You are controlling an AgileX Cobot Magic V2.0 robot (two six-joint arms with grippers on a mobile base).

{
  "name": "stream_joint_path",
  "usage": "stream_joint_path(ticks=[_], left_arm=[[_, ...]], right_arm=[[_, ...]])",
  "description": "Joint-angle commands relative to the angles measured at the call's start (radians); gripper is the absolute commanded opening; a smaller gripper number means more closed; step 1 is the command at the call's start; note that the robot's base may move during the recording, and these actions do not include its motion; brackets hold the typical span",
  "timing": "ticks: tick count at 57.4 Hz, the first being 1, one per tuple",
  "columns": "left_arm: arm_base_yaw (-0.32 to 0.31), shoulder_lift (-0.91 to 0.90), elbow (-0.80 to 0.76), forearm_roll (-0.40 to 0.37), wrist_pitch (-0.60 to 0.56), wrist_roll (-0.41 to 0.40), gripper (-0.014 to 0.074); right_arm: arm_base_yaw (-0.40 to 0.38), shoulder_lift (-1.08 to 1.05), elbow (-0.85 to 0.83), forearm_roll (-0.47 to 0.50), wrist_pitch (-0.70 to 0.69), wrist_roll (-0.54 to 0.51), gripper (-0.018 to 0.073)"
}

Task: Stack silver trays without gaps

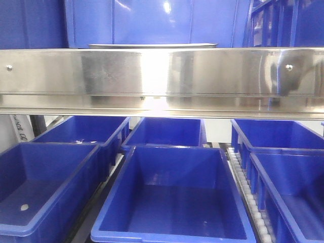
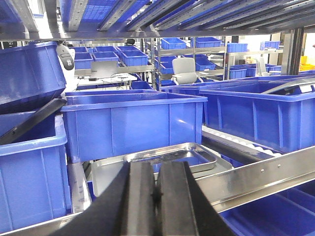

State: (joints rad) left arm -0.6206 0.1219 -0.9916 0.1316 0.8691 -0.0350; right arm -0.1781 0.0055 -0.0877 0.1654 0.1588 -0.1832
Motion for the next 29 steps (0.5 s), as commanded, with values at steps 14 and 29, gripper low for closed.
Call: stream_joint_path(ticks=[14,29], left_arm=[[-0.001,-0.005,0.002,-0.006,-0.019,-0.003,-0.0010],[-0.001,-0.005,0.002,-0.006,-0.019,-0.003,-0.0010]], right_arm=[[0.036,-0.005,0.070,-0.021,-0.063,0.074,-0.0081],[0.041,-0.005,0.088,-0.021,-0.048,0.076,-0.0081]])
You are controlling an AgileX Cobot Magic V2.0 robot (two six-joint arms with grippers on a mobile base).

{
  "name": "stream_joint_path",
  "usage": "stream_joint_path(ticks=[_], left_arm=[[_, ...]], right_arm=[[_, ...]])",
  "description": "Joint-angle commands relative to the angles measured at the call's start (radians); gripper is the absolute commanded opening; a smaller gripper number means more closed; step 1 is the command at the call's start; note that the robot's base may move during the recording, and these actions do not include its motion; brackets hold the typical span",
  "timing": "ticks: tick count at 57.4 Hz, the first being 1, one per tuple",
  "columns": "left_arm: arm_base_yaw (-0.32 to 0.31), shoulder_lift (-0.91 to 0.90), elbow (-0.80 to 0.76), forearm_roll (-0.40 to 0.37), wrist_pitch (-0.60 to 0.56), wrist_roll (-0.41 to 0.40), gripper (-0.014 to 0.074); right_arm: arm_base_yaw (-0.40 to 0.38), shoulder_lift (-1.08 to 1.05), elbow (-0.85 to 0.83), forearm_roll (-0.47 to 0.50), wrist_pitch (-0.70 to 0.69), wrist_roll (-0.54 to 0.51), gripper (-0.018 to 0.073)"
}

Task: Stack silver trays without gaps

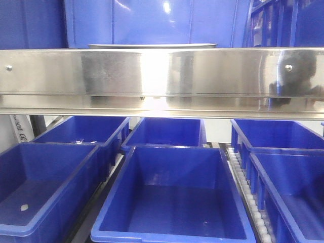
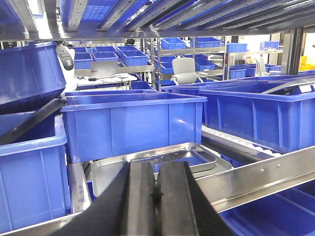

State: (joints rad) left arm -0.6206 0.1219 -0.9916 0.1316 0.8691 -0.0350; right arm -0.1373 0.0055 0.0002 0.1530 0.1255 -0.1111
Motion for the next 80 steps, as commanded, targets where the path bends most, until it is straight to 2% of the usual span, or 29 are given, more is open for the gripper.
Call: stream_joint_path(ticks=[1,80], left_arm=[[-0.001,-0.005,0.002,-0.006,-0.019,-0.003,-0.0010],[0.001,-0.005,0.002,-0.006,-0.021,-0.003,-0.0010]], right_arm=[[0.000,-0.005,0.000,-0.009,-0.014,0.004,-0.0081],[0.000,-0.005,0.000,-0.009,0.015,0.004,-0.0081]])
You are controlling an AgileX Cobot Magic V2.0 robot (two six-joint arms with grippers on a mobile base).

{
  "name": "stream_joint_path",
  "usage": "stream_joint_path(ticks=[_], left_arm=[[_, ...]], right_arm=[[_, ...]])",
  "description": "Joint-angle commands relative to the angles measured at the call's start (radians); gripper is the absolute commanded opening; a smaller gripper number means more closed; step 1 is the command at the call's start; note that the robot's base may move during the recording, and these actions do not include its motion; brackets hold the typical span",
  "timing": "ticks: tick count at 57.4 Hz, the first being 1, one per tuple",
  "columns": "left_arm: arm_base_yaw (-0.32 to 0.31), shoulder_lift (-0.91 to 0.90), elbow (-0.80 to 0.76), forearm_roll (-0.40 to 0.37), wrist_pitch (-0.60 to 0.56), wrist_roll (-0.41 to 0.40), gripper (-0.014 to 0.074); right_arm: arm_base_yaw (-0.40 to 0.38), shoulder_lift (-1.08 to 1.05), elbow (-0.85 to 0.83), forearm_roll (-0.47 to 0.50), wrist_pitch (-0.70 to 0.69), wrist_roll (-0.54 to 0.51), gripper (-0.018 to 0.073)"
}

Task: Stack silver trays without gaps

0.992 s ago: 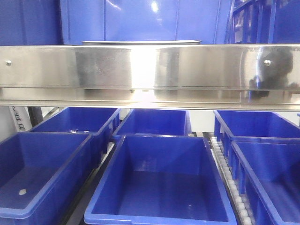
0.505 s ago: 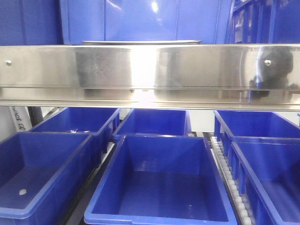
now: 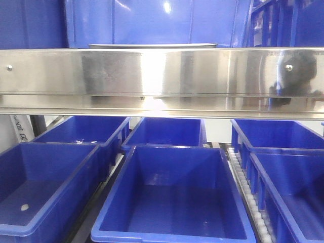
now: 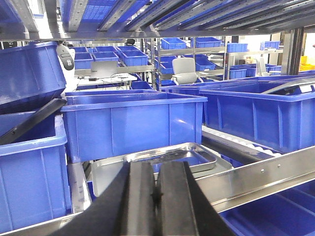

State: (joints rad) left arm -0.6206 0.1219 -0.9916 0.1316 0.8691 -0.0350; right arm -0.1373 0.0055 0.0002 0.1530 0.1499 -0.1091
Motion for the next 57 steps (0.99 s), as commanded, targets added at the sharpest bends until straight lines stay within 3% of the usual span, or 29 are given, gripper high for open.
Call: stream_joint_path(ticks=[1,11,27,35,42,57], left_arm=[[0.006,-0.005,0.002,-0.006,-0.027,-0.003,-0.0010],[0.109,-0.008,0.025,-0.060,-0.056,-0.003,-0.0010],[0.455,-0.008,0.240,-0.179,-0.289,0.009,-0.0010],[0.579,-0.008,0.357,-0.210,-0.293,0.057,-0.0010],[0.603,-0.008,0.462,-0.282,-0.330,0.185,-0.0010],[0.603,-0.010,0.712,-0.283,-0.590,0.190,-0.0010]], right_arm=[[0.000,-0.005,0.000,-0.009,-0.009,0.002,-0.0081],[0.000,-0.005,0.000,-0.009,-0.009,0.002,-0.0081],[0.000,-0.005,0.000,-0.009,-0.009,0.002,-0.0081],[0.000,-0.005,0.000,-0.009,-0.009,0.002,-0.0081],[0.000,-0.005,0.000,-0.009,-0.009,0.002,-0.0081],[0.000,-0.005,0.000,-0.009,-0.009,0.002,-0.0081]])
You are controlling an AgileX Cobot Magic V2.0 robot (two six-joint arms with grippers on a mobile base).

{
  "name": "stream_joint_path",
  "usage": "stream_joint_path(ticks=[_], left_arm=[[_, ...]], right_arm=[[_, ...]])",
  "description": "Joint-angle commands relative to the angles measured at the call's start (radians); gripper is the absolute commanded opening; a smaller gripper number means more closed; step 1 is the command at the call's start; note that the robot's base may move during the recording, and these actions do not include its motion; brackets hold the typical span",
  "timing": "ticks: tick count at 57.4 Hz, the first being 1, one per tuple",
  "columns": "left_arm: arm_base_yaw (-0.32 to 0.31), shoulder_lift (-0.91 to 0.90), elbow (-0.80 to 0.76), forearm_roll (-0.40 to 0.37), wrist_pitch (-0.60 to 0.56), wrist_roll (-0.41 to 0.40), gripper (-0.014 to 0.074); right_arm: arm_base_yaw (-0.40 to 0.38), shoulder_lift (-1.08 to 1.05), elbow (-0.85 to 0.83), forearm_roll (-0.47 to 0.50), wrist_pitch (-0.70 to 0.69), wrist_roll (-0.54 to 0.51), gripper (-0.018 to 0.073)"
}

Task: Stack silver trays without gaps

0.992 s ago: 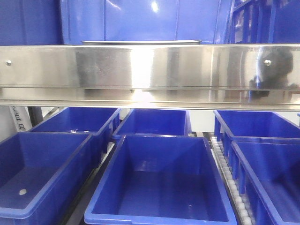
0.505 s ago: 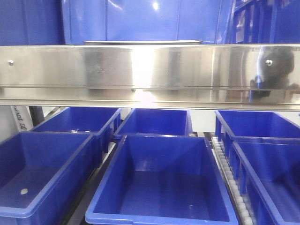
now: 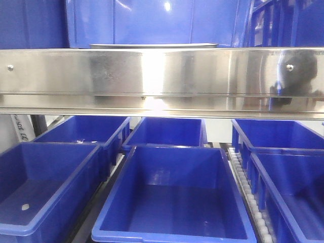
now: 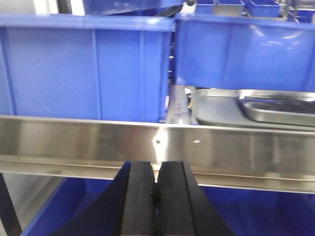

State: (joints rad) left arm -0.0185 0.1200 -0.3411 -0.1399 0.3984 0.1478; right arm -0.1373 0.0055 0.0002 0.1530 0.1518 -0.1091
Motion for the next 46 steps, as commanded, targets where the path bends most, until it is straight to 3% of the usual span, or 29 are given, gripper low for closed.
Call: stream_joint_path(ticks=[1,7,12,17,25,46], left_arm=[[0.001,-0.010,0.081,-0.008,-0.145,0.006,-0.0010],[0.001,-0.041,0.174,0.046,-0.243,-0.012,-0.0010],[0.001,-0.081,0.248,0.105,-0.312,-0.080,-0.0010],[0.001,-0.113,0.304,0.109,-0.340,-0.123,-0.0010],[0.001,-0.120,0.341,0.193,-0.365,-0.240,-0.0010],[-0.086,-0.120,0.341,0.233,-0.339,-0.238,-0.0010]], right_arm=[[0.000,-0.005,0.000,-0.009,-0.011,0.002,-0.0081],[0.000,-0.005,0.000,-0.009,-0.011,0.002,-0.0081],[0.000,-0.005,0.000,-0.009,-0.011,0.002,-0.0081],[0.000,-0.005,0.000,-0.009,-0.011,0.002,-0.0081],[0.000,-0.005,0.000,-0.009,-0.011,0.002,-0.0081],[0.000,-0.005,0.000,-0.009,-0.011,0.002,-0.0081]])
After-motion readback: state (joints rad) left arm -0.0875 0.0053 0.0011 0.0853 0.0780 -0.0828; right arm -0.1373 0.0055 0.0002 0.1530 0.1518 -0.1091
